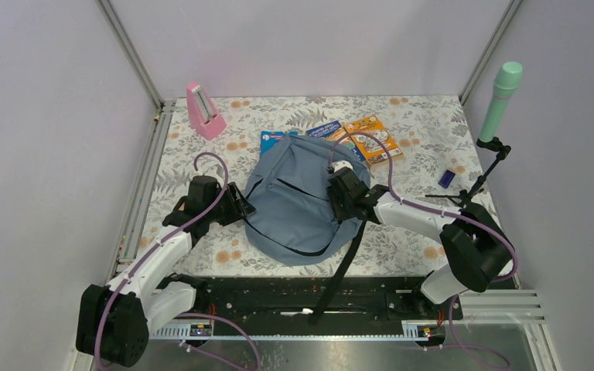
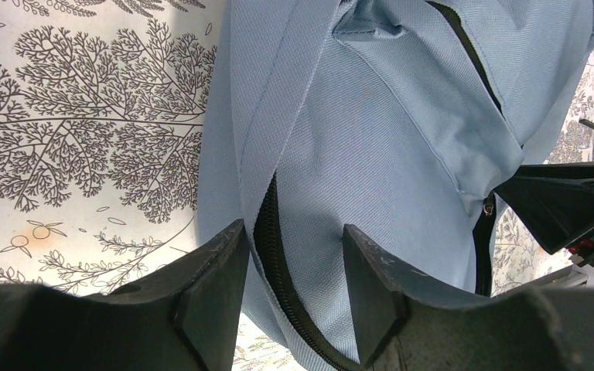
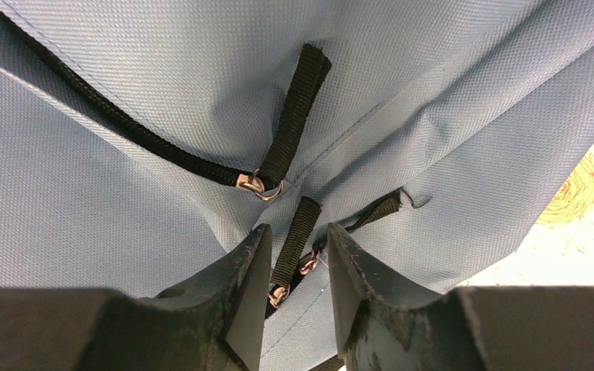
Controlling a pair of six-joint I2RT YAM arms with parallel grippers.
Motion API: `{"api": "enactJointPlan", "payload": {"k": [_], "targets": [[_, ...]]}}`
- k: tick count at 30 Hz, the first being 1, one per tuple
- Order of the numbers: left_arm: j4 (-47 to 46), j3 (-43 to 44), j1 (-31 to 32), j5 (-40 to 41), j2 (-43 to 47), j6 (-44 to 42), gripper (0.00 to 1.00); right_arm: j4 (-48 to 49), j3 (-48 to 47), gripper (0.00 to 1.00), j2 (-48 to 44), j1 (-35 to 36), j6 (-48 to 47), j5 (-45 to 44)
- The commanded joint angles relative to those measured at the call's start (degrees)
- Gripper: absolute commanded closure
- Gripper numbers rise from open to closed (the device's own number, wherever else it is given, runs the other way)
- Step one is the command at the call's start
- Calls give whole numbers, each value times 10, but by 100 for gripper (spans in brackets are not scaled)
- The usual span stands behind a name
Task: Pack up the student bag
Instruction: Unzip the student bag at the center of the board.
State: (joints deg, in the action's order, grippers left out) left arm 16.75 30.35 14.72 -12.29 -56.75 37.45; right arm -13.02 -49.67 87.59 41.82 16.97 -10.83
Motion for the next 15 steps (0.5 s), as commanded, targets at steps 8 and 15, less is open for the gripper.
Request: {"api": "enactJointPlan", "payload": {"k": [8, 15], "targets": [[-20, 2, -4, -12, 1, 0, 51, 22, -21, 66, 32, -3, 16, 6], [-24, 1, -4, -16, -1, 2, 51, 21, -9, 66, 44, -3, 45, -7]]}}
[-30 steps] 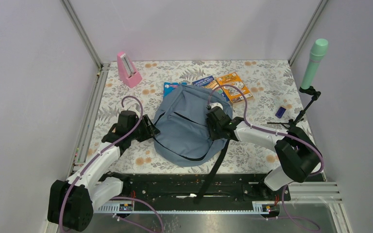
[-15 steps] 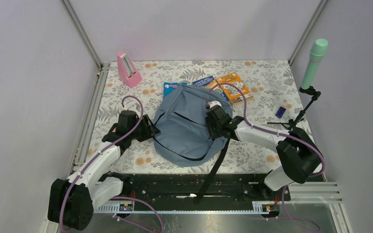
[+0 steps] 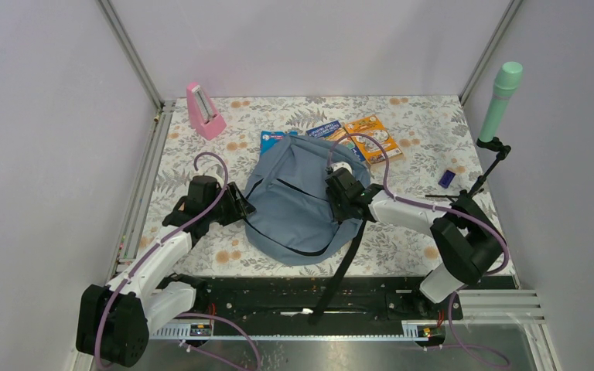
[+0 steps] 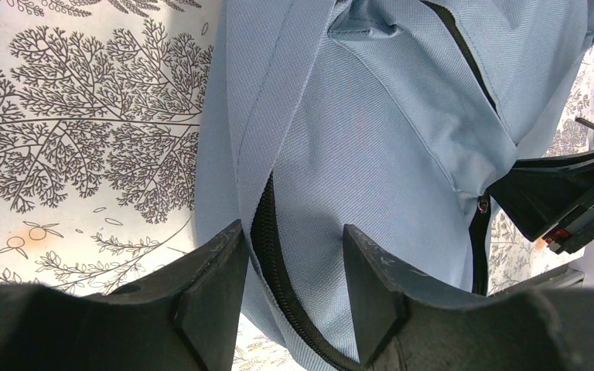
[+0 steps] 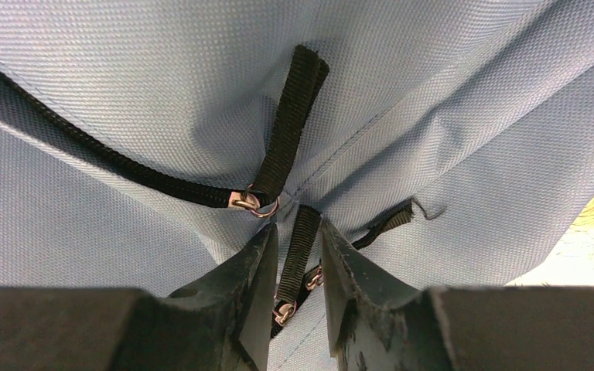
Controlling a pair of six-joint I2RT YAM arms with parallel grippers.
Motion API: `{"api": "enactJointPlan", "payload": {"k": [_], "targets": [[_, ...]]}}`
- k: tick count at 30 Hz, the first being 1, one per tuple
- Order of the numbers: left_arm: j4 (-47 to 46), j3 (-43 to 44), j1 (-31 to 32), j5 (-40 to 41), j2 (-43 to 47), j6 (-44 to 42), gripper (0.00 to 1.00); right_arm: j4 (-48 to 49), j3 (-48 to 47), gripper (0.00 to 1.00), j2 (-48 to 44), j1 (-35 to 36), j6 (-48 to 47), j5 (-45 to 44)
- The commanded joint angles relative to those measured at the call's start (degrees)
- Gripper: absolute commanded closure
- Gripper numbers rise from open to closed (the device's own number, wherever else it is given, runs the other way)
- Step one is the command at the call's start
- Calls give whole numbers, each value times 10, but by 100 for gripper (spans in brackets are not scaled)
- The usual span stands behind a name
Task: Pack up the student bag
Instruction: Unzip the student bag at the center of the board.
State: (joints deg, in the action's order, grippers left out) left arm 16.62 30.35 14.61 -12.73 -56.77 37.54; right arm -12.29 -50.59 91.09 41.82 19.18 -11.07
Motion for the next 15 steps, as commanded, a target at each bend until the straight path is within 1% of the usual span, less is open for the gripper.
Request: {"api": "enactJointPlan", "payload": {"k": [1, 2, 3, 4, 6, 7, 10, 12, 15], "targets": [[-24, 0, -3, -12, -1, 2, 51, 14, 2, 66, 11, -3, 24, -4], [-25, 0, -3, -13, -2, 3, 51, 14, 3, 68, 14, -3, 25, -2], [-26, -1, -3, -14, -2, 3, 51, 14, 4, 72, 17, -3, 27, -2], [-26, -1, -3, -14, -2, 4, 51, 14, 6, 78, 18, -3, 28, -3], [-26, -1, -3, -16, -1, 4, 52, 11, 13, 96, 10, -3, 31, -1], [-26, -2, -3, -15, 0, 4, 55, 11, 17, 100, 2, -3, 35, 3], [-32, -6, -3, -16, 5, 9, 71, 3, 33, 100, -41, -3, 49, 22], [-36, -11, -3, -16, 8, 15, 78, 6, 51, 100, -84, 0, 67, 33], [-42, -16, -3, -14, 9, 20, 92, 28, 84, 100, -166, 15, 83, 35]]}}
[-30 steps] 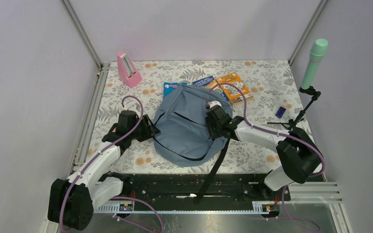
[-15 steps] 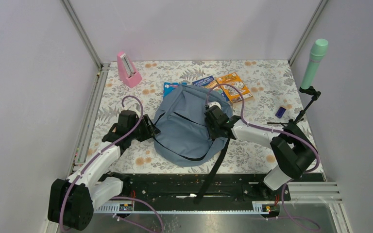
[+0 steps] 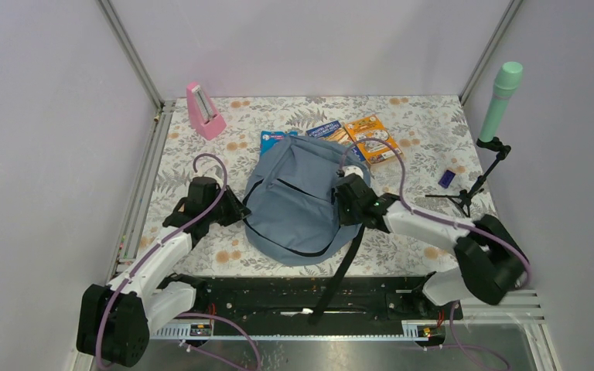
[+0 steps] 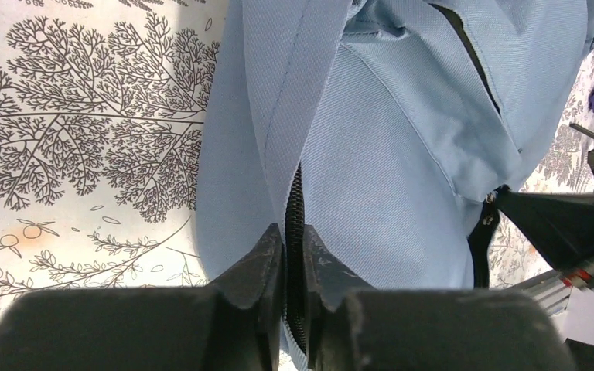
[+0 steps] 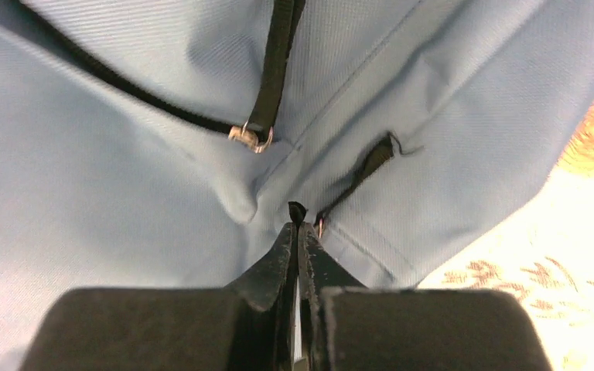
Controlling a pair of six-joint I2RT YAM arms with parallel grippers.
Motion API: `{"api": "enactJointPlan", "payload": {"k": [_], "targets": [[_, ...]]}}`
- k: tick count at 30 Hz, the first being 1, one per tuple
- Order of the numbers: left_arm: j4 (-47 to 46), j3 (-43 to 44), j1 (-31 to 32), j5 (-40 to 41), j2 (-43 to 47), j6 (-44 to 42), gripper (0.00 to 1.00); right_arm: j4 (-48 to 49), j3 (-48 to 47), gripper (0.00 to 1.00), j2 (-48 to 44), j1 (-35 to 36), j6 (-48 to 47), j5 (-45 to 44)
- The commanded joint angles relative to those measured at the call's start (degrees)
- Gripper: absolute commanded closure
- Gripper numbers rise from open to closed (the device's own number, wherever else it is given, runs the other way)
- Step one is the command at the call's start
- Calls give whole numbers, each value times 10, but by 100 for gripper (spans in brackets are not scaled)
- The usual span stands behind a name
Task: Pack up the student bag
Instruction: Unzip the student bag at the center of the board.
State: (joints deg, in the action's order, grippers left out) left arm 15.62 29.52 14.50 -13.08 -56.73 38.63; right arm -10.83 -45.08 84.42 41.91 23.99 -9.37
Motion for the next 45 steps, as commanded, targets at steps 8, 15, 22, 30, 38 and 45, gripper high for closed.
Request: {"api": "enactJointPlan", "payload": {"k": [8, 15, 22, 30, 38, 45], "targets": [[-54, -25, -2, 10, 22, 36, 100, 38, 50, 100, -195, 67, 47, 24], [-76, -48, -2, 28, 40, 69, 100, 45, 60, 100, -215, 119, 60, 17], [-103, -59, -2, 32, 41, 96, 100, 60, 66, 100, -182, 162, 78, 38], [-100, -60, -2, 56, 56, 103, 100, 61, 51, 100, -181, 204, 98, 46], [-101, -68, -2, 69, 70, 111, 100, 71, 39, 100, -195, 243, 127, 40], [-93, -72, -2, 84, 86, 115, 100, 121, 39, 100, -226, 292, 186, -9]]}}
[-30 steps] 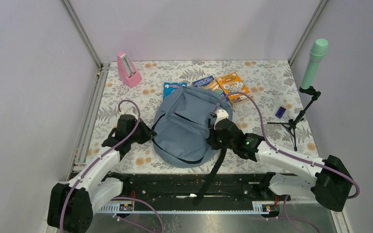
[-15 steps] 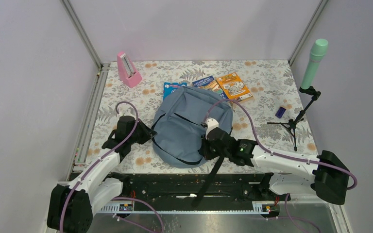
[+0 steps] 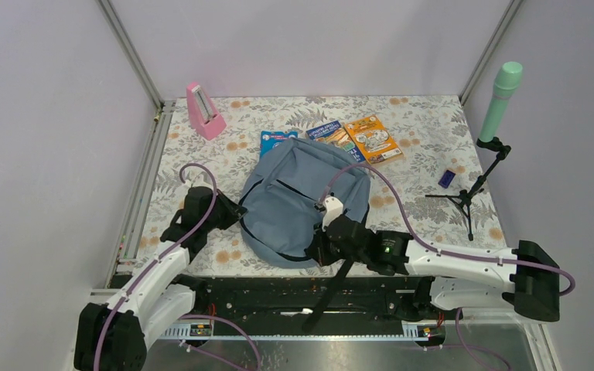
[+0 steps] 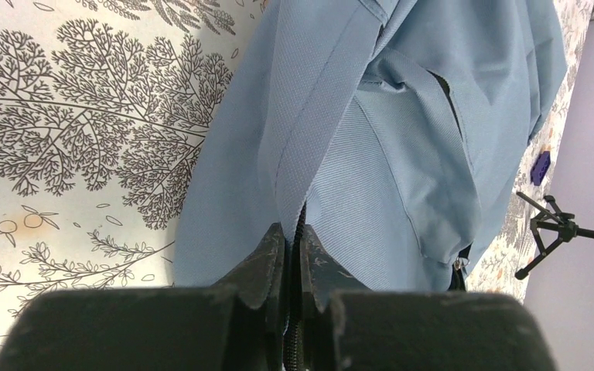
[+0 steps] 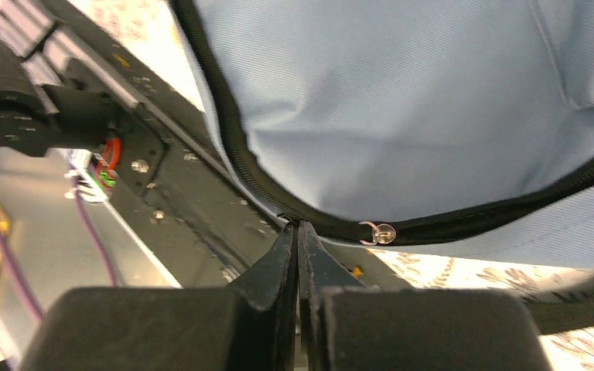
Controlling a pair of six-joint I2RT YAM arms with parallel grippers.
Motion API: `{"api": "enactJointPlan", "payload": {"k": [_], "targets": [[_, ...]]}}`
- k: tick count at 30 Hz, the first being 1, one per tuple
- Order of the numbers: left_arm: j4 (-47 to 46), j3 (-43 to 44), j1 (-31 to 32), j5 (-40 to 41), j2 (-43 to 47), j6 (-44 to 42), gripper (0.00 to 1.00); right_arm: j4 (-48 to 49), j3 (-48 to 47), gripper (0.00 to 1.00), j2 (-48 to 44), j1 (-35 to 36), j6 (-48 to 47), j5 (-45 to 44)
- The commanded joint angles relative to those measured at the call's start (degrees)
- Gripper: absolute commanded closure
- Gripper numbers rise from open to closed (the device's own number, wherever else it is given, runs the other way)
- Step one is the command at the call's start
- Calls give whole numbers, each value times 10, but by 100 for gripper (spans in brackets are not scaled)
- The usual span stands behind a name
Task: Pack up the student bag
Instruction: Unzip the student bag at the center of the board.
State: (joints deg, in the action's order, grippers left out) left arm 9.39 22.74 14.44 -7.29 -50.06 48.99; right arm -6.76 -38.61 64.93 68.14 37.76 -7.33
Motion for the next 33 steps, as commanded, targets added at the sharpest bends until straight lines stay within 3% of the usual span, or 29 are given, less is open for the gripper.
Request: {"api": "enactJointPlan", "payload": {"k": [1, 16, 25, 27, 30, 33], "targets": [[-31, -5, -1, 28, 21, 13, 100, 91, -25, 100, -30, 38, 54, -36], [-34, -10, -1, 33, 29, 23, 100, 168, -92, 100, 58, 105, 42, -44], [-23, -4, -1, 28, 44, -7, 100, 126, -174, 100, 119, 110, 6, -67], [-8, 5, -1, 30, 56, -30, 80, 109, -184, 100, 119, 109, -3, -91], [18, 23, -1, 29, 78, -76, 40, 87, -195, 100, 115, 106, -28, -126], [37, 37, -1, 23, 102, -117, 23, 57, -209, 100, 117, 92, -27, -129]]}}
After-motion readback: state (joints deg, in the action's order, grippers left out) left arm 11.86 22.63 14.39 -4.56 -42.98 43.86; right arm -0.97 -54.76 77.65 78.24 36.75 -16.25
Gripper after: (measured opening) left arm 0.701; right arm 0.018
